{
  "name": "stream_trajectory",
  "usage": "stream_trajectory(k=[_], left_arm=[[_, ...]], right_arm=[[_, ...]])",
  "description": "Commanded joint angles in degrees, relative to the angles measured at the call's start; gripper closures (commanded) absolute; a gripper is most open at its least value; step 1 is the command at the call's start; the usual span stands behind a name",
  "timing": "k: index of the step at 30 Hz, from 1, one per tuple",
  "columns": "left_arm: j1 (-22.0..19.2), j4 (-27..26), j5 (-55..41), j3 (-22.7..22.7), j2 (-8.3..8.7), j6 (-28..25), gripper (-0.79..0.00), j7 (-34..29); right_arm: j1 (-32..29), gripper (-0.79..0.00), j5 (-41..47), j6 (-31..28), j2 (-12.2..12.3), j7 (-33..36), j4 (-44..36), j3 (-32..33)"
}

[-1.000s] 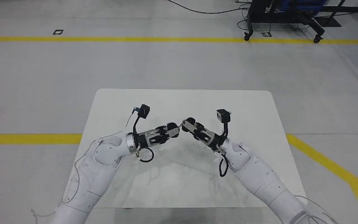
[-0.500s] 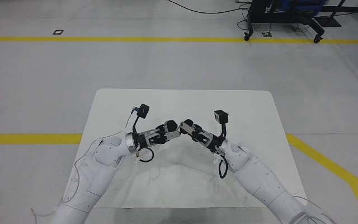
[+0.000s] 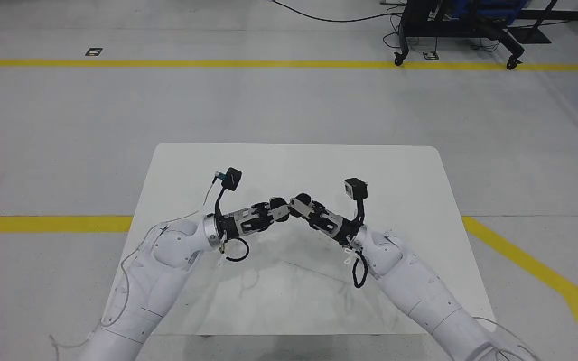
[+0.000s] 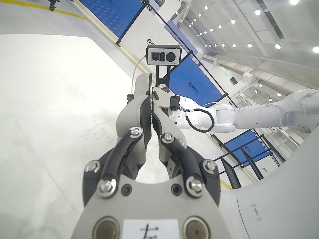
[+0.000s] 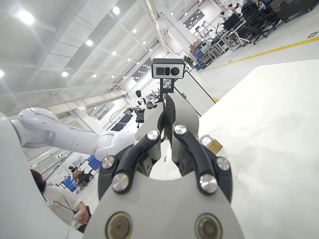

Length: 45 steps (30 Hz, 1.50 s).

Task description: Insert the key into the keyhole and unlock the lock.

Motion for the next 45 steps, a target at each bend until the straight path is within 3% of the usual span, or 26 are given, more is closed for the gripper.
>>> stream_trajectory(k=[1, 17, 20, 24, 29, 32, 36, 44, 45], left_arm=[[-0.02, 0.06, -0.16, -0.07, 0.06, -0.25, 0.000, 0.14], [0.63, 0.63, -1.67, -2.42, 0.44, -0.80, 0.000, 3.80], [0.88, -0.61, 2.27, -2.83, 0.60, 0.41, 0.000, 4.56], [1.59, -2.23, 4.58, -2.79, 1.00, 1.95, 0.000, 2.12], [0.13, -2.41, 3.74, -0.95, 1.68, 4.40, 0.000, -9.31], [-1.10, -2.06, 2.61, 0.23, 1.82, 5.08, 0.000, -13.47], [-2.04, -1.82, 2.94, 1.59, 1.83, 4.73, 0.000, -15.04], [-3.28, -1.13, 3.32, 3.68, 1.82, 4.00, 0.000, -15.71], [-3.38, -1.03, 3.35, 3.81, 1.83, 3.96, 0.000, -15.58]], right_arm=[[-0.16, -0.776, 0.39, 0.00, 0.01, 0.41, 0.01, 0.11], [-0.16, -0.785, 0.39, 0.00, 0.01, 0.41, 0.01, 0.11], [-0.10, -0.785, -0.45, 0.78, 0.08, 0.68, -0.06, 0.35], [1.33, -0.785, -5.40, 3.08, 1.74, 10.58, -0.09, 2.66], [-1.34, -0.785, -3.82, 2.93, 4.65, 19.22, -4.35, 8.34], [-3.01, -0.385, -2.17, 4.36, 6.12, 26.57, -7.67, 9.90], [-4.18, -0.339, -1.63, 7.45, 7.24, 31.93, -10.14, 11.06], [-3.70, -0.311, 0.55, 8.61, 7.30, 34.51, -11.13, 8.92], [-3.43, -0.271, 0.67, 8.70, 7.26, 34.76, -11.01, 8.61]])
